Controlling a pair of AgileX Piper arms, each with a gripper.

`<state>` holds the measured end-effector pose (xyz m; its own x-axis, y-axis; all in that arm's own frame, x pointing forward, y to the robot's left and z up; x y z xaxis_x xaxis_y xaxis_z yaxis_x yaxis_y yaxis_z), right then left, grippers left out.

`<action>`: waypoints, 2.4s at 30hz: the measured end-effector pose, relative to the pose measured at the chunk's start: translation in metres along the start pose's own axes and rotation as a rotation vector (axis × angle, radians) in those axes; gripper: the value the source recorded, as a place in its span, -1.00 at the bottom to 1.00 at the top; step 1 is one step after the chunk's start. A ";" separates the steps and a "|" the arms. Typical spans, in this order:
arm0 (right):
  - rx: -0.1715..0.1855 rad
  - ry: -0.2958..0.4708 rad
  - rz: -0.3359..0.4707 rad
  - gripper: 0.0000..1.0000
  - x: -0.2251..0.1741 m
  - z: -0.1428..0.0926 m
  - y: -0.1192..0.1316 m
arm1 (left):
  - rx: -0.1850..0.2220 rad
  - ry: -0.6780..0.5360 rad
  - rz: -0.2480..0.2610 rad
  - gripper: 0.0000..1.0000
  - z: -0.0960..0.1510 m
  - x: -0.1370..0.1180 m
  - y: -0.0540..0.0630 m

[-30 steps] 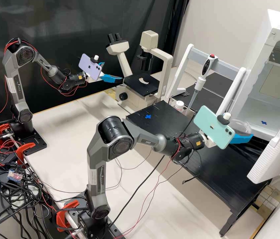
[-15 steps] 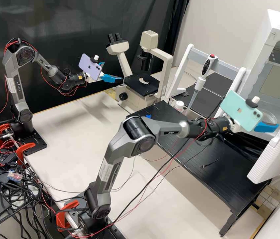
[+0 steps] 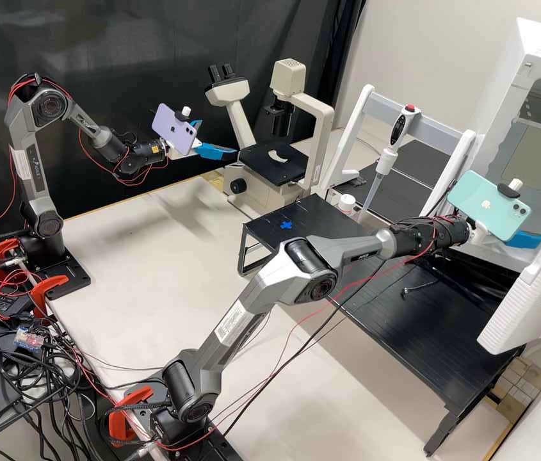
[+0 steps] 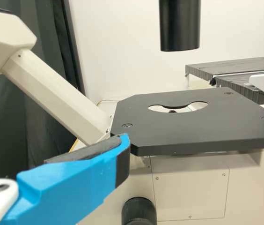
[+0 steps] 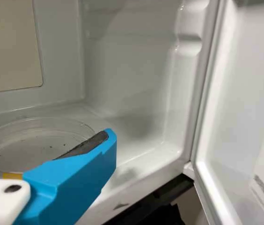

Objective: Move the petri dish to the incubator

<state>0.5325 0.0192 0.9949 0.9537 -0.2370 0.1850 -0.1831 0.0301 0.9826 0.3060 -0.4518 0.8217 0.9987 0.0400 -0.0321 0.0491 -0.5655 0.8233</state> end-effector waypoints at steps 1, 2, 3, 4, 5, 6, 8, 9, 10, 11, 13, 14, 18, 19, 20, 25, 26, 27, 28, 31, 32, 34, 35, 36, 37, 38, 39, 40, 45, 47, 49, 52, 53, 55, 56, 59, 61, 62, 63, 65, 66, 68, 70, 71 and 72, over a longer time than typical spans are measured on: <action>-0.003 0.001 -0.003 -1.00 0.003 0.000 -0.003 | 0.000 0.000 0.000 1.00 0.000 0.000 0.000; -0.004 -0.001 -0.003 -1.00 0.005 0.000 -0.005 | 0.000 0.000 0.000 1.00 0.000 0.000 0.000; -0.003 -0.007 -0.008 -1.00 0.007 0.002 -0.009 | 0.000 0.000 0.000 1.00 0.000 0.000 0.000; -0.004 -0.009 -0.014 -1.00 0.008 0.002 -0.012 | 0.000 0.000 0.000 1.00 0.000 0.000 0.000; -0.004 -0.014 -0.017 -1.00 0.010 0.004 -0.015 | 0.000 0.000 0.000 1.00 0.000 0.000 0.000; -0.003 -0.024 -0.022 -1.00 0.012 0.006 -0.020 | 0.000 0.000 0.000 1.00 0.000 0.000 0.000; -0.007 -0.036 -0.034 -1.00 0.015 0.008 -0.028 | 0.000 0.000 0.000 1.00 0.000 0.000 0.000; -0.019 -0.044 -0.034 -1.00 0.016 0.009 -0.030 | 0.000 0.000 0.000 1.00 0.000 0.000 0.000; -0.027 -0.050 -0.034 -1.00 0.018 0.011 -0.032 | 0.000 0.000 0.000 1.00 0.000 0.000 0.000; -0.033 -0.052 -0.038 -1.00 0.018 0.011 -0.033 | 0.000 0.000 0.000 1.00 0.000 0.000 0.000; -0.034 -0.055 -0.040 -1.00 0.019 0.011 -0.035 | 0.000 0.000 0.000 1.00 0.000 0.000 0.000; -0.038 -0.057 -0.042 -1.00 0.019 0.011 -0.036 | 0.000 0.000 0.000 1.00 0.000 0.000 0.000; -0.035 -0.061 -0.050 -1.00 0.020 0.013 -0.039 | 0.000 0.000 0.000 1.00 0.000 0.000 0.000; -0.038 -0.062 -0.050 -1.00 0.020 0.013 -0.039 | 0.000 0.000 0.000 1.00 0.000 0.000 0.000; -0.036 -0.062 -0.051 -1.00 0.020 0.013 -0.039 | 0.000 0.000 0.000 1.00 0.000 0.000 0.000; -0.038 -0.077 -0.066 1.00 0.020 0.018 -0.044 | 0.000 0.000 0.000 1.00 0.000 0.000 0.000; -0.040 -0.080 -0.069 1.00 0.020 0.019 -0.045 | 0.000 0.000 0.000 1.00 0.000 0.000 0.000; -0.043 -0.083 -0.074 1.00 0.020 0.021 -0.047 | 0.000 0.000 0.000 1.00 0.000 0.000 0.000; -0.047 -0.090 -0.081 1.00 0.020 0.023 -0.049 | 0.000 0.000 0.000 1.00 0.000 0.000 0.000; -0.040 -0.092 -0.083 1.00 0.019 0.023 -0.048 | 0.000 0.000 0.000 1.00 0.000 0.000 0.000; -0.040 -0.094 -0.084 1.00 0.019 0.025 -0.048 | 0.000 0.000 0.000 1.00 0.000 0.000 0.000; -0.040 -0.095 -0.087 1.00 0.016 0.025 -0.045 | 0.000 0.000 0.000 1.00 0.000 0.000 0.000; -0.040 -0.095 -0.092 1.00 0.015 0.025 -0.045 | 0.000 0.000 0.000 1.00 0.000 0.000 0.000; -0.040 -0.095 -0.103 1.00 0.012 0.026 -0.044 | 0.000 0.000 0.000 1.00 0.000 0.000 0.000; -0.033 -0.093 -0.110 1.00 0.010 0.026 -0.043 | 0.000 0.000 0.000 1.00 0.000 0.000 0.000; -0.025 -0.092 -0.125 1.00 0.006 0.028 -0.042 | 0.000 0.000 0.000 1.00 0.000 0.000 0.000; -0.022 -0.089 -0.125 1.00 0.004 0.028 -0.039 | 0.000 0.000 0.000 1.00 0.000 0.000 0.000; -0.018 -0.089 -0.135 1.00 0.000 0.029 -0.037 | 0.000 0.000 0.000 1.00 0.000 0.000 0.000; 0.024 -0.101 -0.167 1.00 -0.016 0.036 -0.027 | 0.000 0.000 0.000 1.00 0.000 0.000 0.000; 0.053 -0.124 -0.161 1.00 -0.026 0.040 -0.018 | 0.000 0.000 0.000 1.00 0.000 0.000 0.000; 0.054 -0.138 -0.165 1.00 -0.032 0.044 -0.014 | 0.000 0.000 0.000 1.00 0.000 0.000 0.000; 0.070 -0.151 -0.178 1.00 -0.048 0.048 -0.006 | 0.000 0.000 0.000 1.00 0.000 0.000 0.000; 0.072 -0.156 -0.181 1.00 -0.053 0.050 -0.004 | 0.000 0.000 0.000 1.00 0.000 0.000 0.000; 0.083 -0.158 -0.200 1.00 -0.065 0.051 -0.002 | 0.000 0.000 0.000 1.00 0.000 0.000 0.000; 0.087 -0.166 -0.213 1.00 -0.073 0.055 -0.002 | 0.000 0.000 0.000 1.00 0.000 0.000 0.000; 0.087 -0.174 -0.232 1.00 -0.096 0.054 0.001 | 0.000 0.000 0.000 1.00 0.000 0.000 0.000; 0.057 -0.195 -0.251 1.00 -0.114 0.057 -0.001 | 0.000 0.000 0.000 1.00 0.000 0.000 0.000; 0.055 -0.196 -0.263 1.00 -0.118 0.059 -0.003 | 0.000 0.000 0.000 1.00 0.000 0.000 0.000; 0.043 -0.210 -0.285 1.00 -0.131 0.062 -0.007 | 0.000 0.000 0.000 1.00 0.000 0.000 0.000; 0.039 -0.227 -0.313 1.00 -0.146 0.067 -0.014 | 0.000 0.000 0.000 1.00 0.000 0.000 0.000; 0.030 -0.221 -0.320 1.00 -0.155 0.065 -0.014 | 0.000 0.000 0.000 1.00 0.000 0.000 0.000; 0.017 -0.218 -0.335 1.00 -0.173 0.064 -0.015 | 0.000 0.000 0.000 1.00 0.000 0.000 0.000; 0.022 -0.208 -0.349 1.00 -0.193 0.062 -0.016 | 0.000 0.000 0.000 1.00 0.000 0.000 0.000; 0.018 -0.202 -0.358 1.00 -0.206 0.061 -0.018 | 0.000 0.000 0.000 1.00 0.000 0.000 0.000; 0.013 -0.203 -0.369 1.00 -0.211 0.063 -0.021 | 0.000 0.000 0.000 1.00 0.000 0.000 0.000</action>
<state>0.3199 0.0074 0.9345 0.8897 -0.4164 -0.1869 0.1574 -0.1045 0.9820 0.3060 -0.4518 0.8217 0.9987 0.0400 -0.0321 0.0491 -0.5655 0.8233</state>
